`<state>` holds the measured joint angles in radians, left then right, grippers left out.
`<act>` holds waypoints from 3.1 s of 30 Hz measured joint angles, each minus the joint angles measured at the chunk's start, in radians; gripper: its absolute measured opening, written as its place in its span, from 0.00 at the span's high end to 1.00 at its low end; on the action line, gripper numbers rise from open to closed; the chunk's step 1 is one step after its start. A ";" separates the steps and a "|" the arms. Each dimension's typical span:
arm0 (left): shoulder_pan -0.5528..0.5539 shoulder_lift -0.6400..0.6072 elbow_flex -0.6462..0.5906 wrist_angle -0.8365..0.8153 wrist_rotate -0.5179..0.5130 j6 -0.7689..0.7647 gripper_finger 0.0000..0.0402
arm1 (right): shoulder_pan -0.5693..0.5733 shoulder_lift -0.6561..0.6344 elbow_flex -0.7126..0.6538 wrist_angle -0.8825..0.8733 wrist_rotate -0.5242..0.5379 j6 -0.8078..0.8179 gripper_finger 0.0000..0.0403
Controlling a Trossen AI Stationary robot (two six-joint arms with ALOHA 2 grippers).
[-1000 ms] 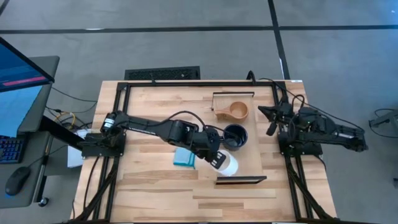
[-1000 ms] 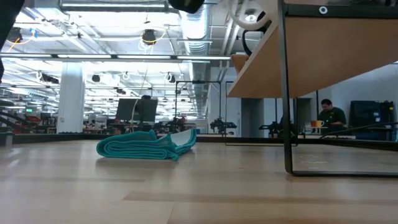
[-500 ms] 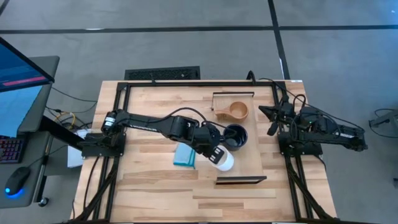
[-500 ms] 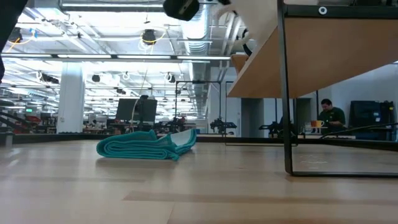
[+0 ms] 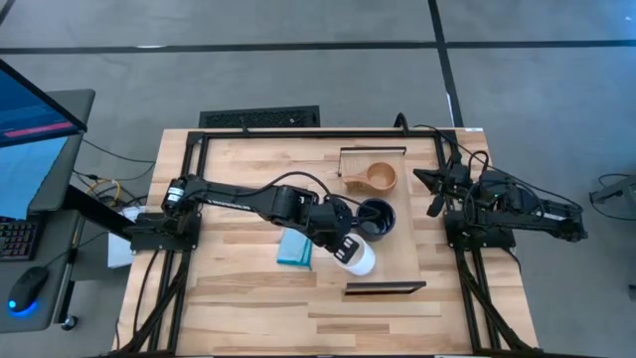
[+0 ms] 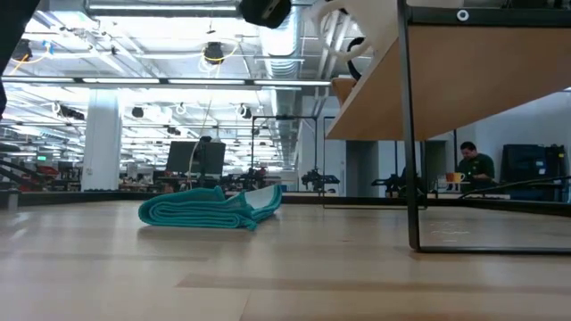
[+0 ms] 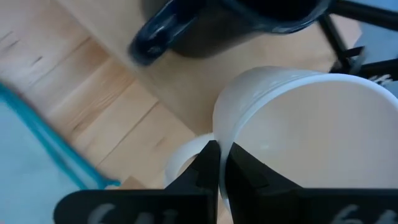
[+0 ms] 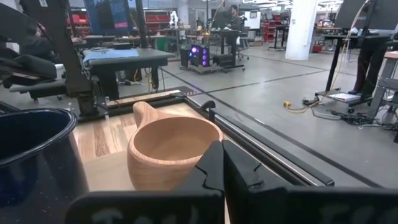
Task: Stack small to large cups/mugs on shelf
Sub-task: Put the white mug on the shelf
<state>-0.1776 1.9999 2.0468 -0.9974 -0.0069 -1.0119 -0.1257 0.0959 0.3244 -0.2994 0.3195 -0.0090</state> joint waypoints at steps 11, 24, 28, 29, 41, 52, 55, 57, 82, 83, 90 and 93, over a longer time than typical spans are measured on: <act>0.001 -0.001 0.000 0.034 0.004 0.033 0.98 | 0.000 0.000 0.000 -0.002 0.000 0.000 0.96; 0.002 -0.001 0.000 0.050 0.021 0.034 0.98 | 0.000 0.000 0.000 -0.008 0.000 0.000 0.96; 0.003 -0.001 0.000 0.051 0.022 0.034 0.98 | 0.000 0.000 0.000 -0.008 0.000 0.000 0.96; 0.003 -0.001 0.000 0.051 0.022 0.034 0.98 | 0.000 0.000 0.000 -0.008 0.001 0.000 0.96; 0.003 -0.002 0.000 0.050 0.021 0.043 0.98 | 0.000 0.000 0.000 -0.008 0.001 0.000 0.96; 0.003 -0.002 0.000 0.050 0.021 0.048 0.98 | 0.000 0.000 0.000 -0.009 0.000 0.001 0.96; 0.003 -0.002 0.000 0.050 0.022 0.050 0.98 | 0.000 0.000 0.000 -0.009 0.000 0.001 0.96; 0.003 -0.002 0.000 0.050 0.022 0.058 0.98 | 0.000 0.000 0.000 -0.009 0.000 0.001 0.95; 0.003 -0.002 0.000 0.036 0.005 0.077 0.98 | 0.000 0.000 0.000 -0.009 0.000 0.001 0.95; 0.003 -0.002 0.000 0.036 0.003 0.076 0.98 | 0.000 0.000 0.000 -0.009 0.000 0.001 0.96; 0.003 -0.002 0.000 0.037 0.003 0.076 0.90 | 0.000 0.000 0.000 -0.009 0.000 0.001 0.95; 0.003 -0.002 0.000 0.040 0.013 0.061 0.82 | 0.000 0.000 0.000 -0.009 0.000 0.001 0.95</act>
<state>-0.1741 1.9984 2.0468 -0.9569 0.0061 -0.9506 -0.1257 0.0959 0.3244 -0.3080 0.3199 -0.0078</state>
